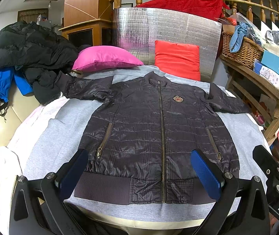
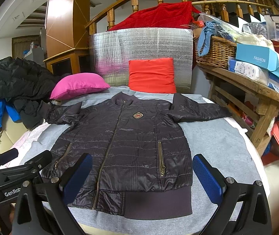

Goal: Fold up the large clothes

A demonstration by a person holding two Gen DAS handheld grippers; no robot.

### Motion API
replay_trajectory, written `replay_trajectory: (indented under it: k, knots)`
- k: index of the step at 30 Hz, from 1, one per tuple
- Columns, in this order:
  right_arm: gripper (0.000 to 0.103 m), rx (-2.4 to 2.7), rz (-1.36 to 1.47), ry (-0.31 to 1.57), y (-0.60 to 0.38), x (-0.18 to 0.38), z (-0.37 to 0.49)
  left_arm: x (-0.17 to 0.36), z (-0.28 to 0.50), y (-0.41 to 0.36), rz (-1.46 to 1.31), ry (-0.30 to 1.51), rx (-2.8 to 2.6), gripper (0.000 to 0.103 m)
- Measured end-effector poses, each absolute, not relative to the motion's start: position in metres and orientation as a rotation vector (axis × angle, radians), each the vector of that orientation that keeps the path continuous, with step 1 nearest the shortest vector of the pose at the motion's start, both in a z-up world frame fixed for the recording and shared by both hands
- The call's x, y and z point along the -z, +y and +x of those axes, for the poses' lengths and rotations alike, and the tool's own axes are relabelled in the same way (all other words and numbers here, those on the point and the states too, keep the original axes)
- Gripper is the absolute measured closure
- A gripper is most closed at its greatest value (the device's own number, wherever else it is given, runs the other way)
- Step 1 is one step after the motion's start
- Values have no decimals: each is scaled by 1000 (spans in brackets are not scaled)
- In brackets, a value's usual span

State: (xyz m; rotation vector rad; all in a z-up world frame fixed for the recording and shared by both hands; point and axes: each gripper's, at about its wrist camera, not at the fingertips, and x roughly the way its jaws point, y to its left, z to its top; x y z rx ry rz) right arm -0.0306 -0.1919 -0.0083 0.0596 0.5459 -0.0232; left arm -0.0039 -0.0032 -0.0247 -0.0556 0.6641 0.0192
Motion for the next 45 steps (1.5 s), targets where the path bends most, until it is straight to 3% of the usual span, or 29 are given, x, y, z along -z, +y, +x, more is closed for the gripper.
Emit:
replay_trajectory:
  k: [28, 37, 45]
  knots:
    - [0, -16, 70, 606, -194, 31, -14, 51, 16, 2, -42, 713, -15, 0]
    - [0, -88, 471, 843, -295, 126, 22, 124, 92, 29, -82, 908, -60, 0]
    - [0, -49, 831, 699, -432, 124, 92, 119, 174, 12, -109, 818, -39, 0]
